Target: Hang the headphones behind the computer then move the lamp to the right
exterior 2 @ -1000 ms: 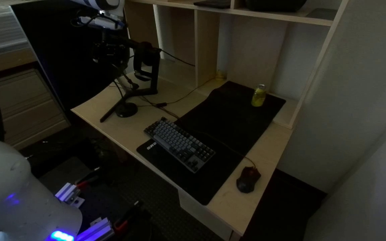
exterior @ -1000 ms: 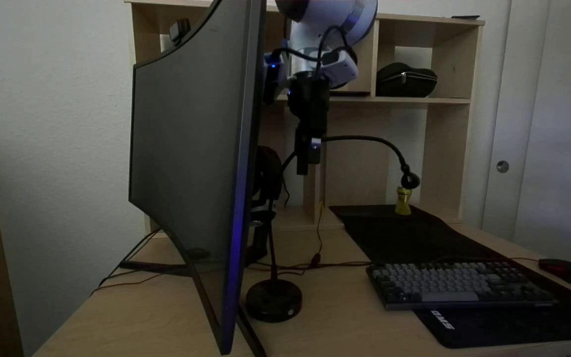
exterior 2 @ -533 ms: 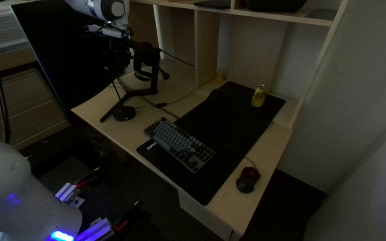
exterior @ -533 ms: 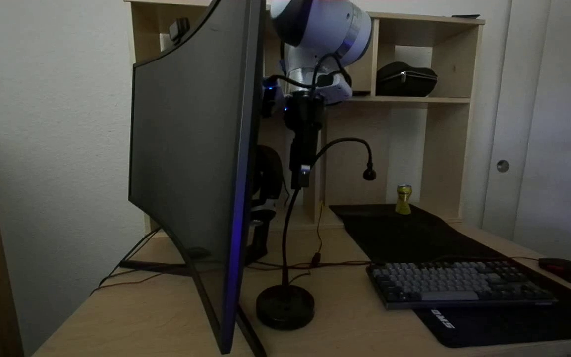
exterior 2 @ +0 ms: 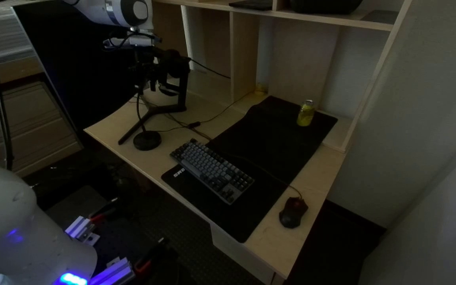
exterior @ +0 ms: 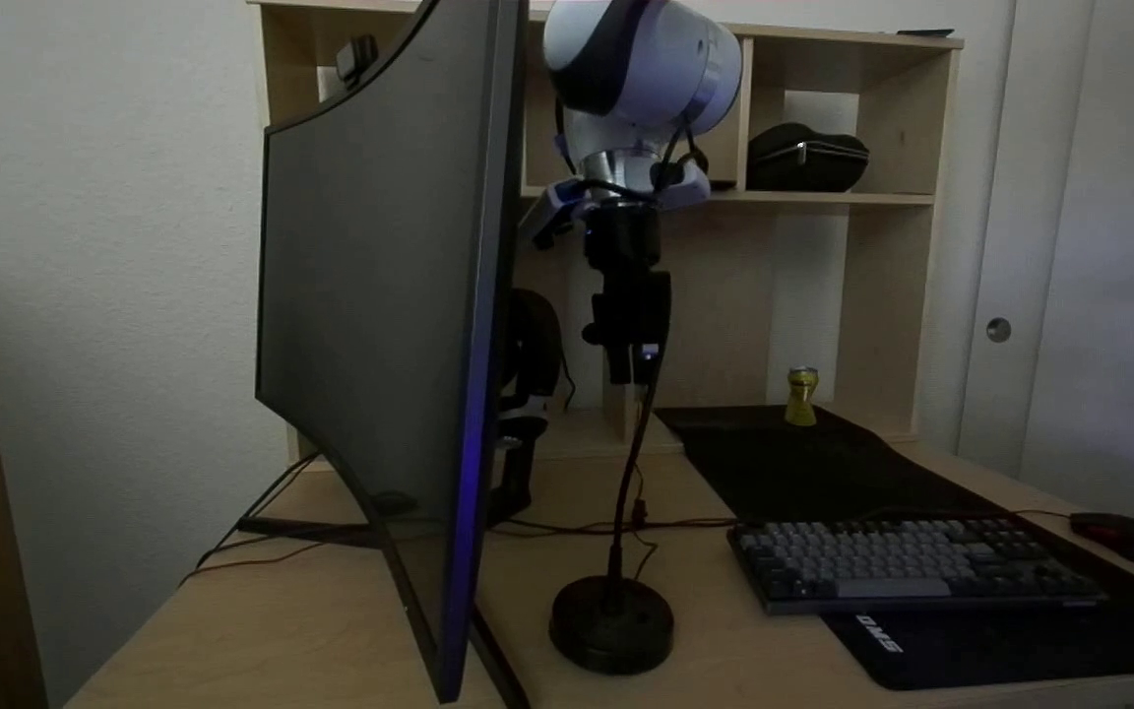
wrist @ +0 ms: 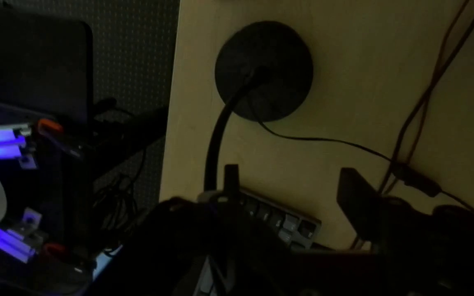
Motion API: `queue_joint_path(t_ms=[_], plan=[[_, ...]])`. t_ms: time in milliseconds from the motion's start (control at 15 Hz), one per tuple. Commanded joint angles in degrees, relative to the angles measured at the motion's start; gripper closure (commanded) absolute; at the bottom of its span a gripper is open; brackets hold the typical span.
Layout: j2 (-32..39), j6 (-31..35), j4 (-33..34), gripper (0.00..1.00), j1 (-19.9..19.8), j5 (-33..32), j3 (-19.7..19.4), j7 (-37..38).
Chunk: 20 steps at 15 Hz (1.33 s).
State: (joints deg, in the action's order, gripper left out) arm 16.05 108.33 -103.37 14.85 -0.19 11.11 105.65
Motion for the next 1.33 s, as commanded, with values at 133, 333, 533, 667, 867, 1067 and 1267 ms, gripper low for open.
queue_joint_path(t_ms=[133, 333, 533, 667, 867, 1067, 1267], plan=[[0.0, 0.4, 0.1, 0.00, 0.4, -6.5, -0.8, -14.8], [-0.1, 7.2, -1.1, 0.00, 0.1, -6.2, -0.5, -22.4], [-0.1, 14.7, -2.1, 0.00, -0.3, -3.2, -0.1, -30.5], [-0.1, 20.3, -3.1, 0.00, -0.5, -1.5, 0.1, -35.8], [-0.1, 30.2, -4.7, 0.00, -0.2, -0.5, -0.3, -42.5], [0.0, 41.8, -6.9, 0.00, 0.2, -0.7, -1.0, -45.1], [-10.1, 43.4, -13.1, 0.00, 1.3, 1.6, 0.4, -45.6]])
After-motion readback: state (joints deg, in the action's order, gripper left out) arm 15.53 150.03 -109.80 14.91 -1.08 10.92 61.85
